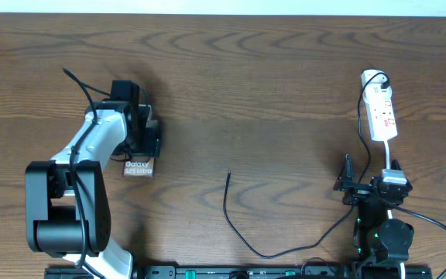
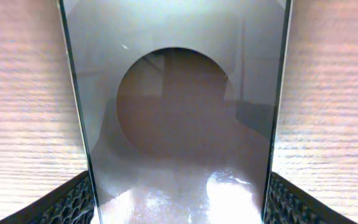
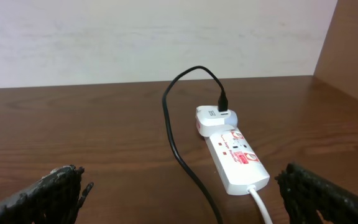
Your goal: Plug charger to phone and switch on socket
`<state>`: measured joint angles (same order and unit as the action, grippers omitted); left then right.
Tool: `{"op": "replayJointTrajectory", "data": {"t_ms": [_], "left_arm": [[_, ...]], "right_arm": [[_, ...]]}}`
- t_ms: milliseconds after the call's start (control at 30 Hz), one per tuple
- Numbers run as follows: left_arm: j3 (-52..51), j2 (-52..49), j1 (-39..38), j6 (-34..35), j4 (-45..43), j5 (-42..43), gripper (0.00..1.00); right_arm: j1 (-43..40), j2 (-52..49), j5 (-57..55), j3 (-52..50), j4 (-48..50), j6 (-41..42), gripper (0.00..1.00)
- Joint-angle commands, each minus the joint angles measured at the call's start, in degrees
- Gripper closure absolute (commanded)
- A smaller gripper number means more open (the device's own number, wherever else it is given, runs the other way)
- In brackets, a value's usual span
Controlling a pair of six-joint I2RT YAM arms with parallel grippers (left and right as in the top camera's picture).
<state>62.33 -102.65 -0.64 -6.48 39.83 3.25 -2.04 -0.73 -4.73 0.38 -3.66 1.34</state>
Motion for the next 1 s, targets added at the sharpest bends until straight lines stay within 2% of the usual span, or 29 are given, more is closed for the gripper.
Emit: {"op": "replayJointTrajectory", "data": {"t_ms": [0, 567, 967], "left_arm": [[2.16, -0.09, -0.07, -0.98, 0.68, -0.70, 0.93], [1.01, 0.09, -0.07, -0.98, 1.64, -0.70, 0.93], [-4.20, -0.02, -0.07, -0.96, -1.99, -0.68, 0.93]], "right_arm": [[0.63, 0.22, -0.50, -0.07, -0.22, 0.74, 0.01], [0.63, 0.22, -0.48, -0.07, -0.22, 0.72, 0.01], [0.63, 0.22, -0.48, -0.07, -0.22, 0.72, 0.01]]}}
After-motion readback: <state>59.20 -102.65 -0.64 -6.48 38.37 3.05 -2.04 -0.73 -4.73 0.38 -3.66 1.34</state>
